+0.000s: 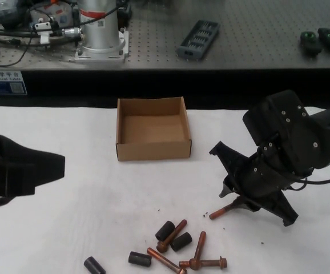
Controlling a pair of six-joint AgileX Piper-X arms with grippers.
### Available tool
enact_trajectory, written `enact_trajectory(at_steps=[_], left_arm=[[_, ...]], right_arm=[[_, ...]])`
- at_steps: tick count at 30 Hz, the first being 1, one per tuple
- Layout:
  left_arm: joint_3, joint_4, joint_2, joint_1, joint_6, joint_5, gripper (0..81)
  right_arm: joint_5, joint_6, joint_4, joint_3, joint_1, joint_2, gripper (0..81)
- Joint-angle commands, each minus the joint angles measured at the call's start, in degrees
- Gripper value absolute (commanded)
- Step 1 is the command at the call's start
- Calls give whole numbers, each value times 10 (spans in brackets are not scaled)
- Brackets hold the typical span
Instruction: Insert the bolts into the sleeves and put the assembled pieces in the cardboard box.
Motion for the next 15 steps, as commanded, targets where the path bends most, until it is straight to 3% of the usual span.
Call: enact_trajectory(at_steps=[1, 15], left_arm=[[-8, 6, -8, -1, -3, 6, 87], [-8, 6, -17, -1, -1, 6, 87]], right_arm=[[8, 30, 14, -7, -3, -1, 214], [-9, 63, 31, -12, -1, 39, 214]])
